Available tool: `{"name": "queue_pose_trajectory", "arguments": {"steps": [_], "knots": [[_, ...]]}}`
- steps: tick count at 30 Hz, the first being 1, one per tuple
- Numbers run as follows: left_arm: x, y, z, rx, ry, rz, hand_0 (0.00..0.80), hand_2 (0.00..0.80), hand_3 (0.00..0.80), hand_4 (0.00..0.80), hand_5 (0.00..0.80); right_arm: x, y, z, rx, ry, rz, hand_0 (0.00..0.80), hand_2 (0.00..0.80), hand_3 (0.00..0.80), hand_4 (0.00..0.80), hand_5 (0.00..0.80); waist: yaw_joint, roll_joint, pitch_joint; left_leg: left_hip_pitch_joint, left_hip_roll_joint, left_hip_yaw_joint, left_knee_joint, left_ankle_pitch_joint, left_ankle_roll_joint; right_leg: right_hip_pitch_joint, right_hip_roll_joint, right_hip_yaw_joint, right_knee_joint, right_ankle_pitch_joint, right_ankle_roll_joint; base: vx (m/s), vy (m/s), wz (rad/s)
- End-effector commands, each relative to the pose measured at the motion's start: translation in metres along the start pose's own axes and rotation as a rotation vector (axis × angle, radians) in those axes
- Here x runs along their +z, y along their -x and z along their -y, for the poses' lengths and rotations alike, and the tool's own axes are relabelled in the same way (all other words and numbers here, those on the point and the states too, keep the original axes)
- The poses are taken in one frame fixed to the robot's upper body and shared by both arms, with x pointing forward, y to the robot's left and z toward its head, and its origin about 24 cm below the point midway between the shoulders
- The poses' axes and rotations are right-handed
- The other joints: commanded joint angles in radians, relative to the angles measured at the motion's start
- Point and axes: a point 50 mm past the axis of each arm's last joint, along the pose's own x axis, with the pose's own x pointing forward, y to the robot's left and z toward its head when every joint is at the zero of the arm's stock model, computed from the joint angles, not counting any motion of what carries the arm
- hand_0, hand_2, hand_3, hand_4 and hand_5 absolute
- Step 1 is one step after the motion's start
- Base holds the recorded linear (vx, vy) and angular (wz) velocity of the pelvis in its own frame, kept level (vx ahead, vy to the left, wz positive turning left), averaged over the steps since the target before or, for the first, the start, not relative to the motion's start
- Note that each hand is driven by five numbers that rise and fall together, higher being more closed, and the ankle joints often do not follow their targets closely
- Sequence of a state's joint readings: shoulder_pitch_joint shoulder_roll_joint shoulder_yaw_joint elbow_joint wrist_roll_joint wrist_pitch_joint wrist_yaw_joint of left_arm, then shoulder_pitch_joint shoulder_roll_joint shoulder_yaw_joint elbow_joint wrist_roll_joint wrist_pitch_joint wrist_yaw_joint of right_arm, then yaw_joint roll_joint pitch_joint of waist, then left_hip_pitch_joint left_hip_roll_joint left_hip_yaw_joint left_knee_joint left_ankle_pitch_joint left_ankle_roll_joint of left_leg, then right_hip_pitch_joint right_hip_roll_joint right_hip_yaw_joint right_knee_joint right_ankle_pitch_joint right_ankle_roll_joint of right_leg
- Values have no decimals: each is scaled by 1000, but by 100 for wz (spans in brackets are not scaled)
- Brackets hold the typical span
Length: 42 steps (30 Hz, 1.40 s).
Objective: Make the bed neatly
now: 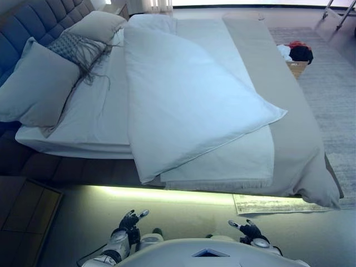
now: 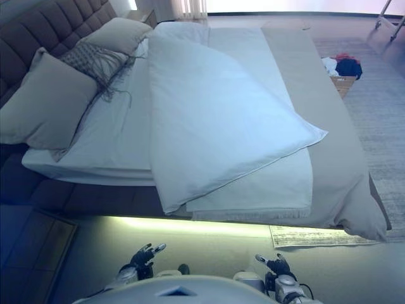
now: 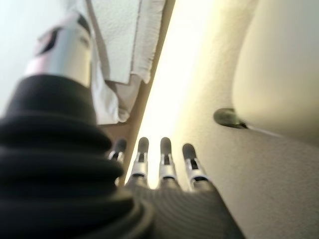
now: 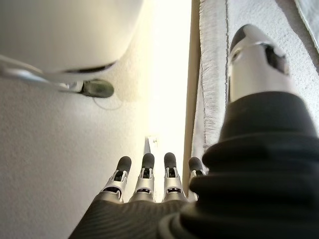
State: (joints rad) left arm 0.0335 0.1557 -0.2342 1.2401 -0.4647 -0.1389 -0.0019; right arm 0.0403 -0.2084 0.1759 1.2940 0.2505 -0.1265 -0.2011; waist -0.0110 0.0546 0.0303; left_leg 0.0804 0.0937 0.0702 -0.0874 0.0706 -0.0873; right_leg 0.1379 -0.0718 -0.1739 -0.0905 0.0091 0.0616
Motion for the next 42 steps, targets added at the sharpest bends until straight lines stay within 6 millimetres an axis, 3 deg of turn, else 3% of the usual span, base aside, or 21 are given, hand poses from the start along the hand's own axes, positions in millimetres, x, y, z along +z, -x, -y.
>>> {"name": "queue_pose_trajectory", "arguments": {"steps": [1, 8, 14, 19, 35, 40, 42], "knots": [[19, -6, 6, -7, -39, 2, 0, 0, 0, 0, 0, 38, -3, -13, 0, 9, 121, 0, 0, 0, 0, 0, 5, -50, 30, 52, -82, 38, 0, -54, 79, -9, 7, -8, 3, 54, -3, 0, 0, 0], [-2, -4, 14, -62, -194, -134, 0, 0, 0, 0, 0, 40, -3, -17, -1, 16, 118, 0, 0, 0, 0, 0, 0, -55, 37, 55, -82, 46, 0, -56, 82, -10, 7, -6, 3, 59, 0, 0, 0, 0], [-11, -2, 8, -41, -245, -242, 0, 0, 0, 0, 0, 34, -3, -25, 93, 15, 47, 0, 0, 0, 0, 0, -2, -61, 38, 60, -79, 49, 0, -57, 84, -7, 7, -2, 3, 59, 0, 11, -5, 0], [-4, -4, 7, -27, -259, -219, 0, 0, 0, 0, 0, 20, -2, -27, 139, 13, -69, 0, 0, 0, 0, 0, 4, -66, 42, 60, -75, 47, 0, -53, 84, -6, 7, -7, 4, 57, -1, 0, 0, 0], [8, -6, 6, 6, -289, -154, 0, 0, 0, 0, 0, 23, -3, -26, 136, -48, -85, 0, 0, 0, 0, 0, 15, -52, 76, 59, -78, 22, 0, -43, 86, -10, -1, -15, 25, 46, -3, 11, -8, 0], [11, -6, 1, 85, -258, -106, 0, 0, 0, 0, 0, 20, -3, -24, 125, -22, -96, 0, 0, 0, 0, 0, 22, -50, 97, 36, -99, -32, 57, -60, 91, -30, 0, 11, 68, 21, -18, 39, 3, 4], [15, -6, -4, 119, -172, -73, 0, 0, 0, 0, 0, 23, -4, -20, 111, -15, -103, 0, 0, 0, 0, 0, 35, -57, 124, -11, -79, -62, 113, -39, 72, -47, -13, 10, 90, 31, -24, -26, 128, 5]]}}
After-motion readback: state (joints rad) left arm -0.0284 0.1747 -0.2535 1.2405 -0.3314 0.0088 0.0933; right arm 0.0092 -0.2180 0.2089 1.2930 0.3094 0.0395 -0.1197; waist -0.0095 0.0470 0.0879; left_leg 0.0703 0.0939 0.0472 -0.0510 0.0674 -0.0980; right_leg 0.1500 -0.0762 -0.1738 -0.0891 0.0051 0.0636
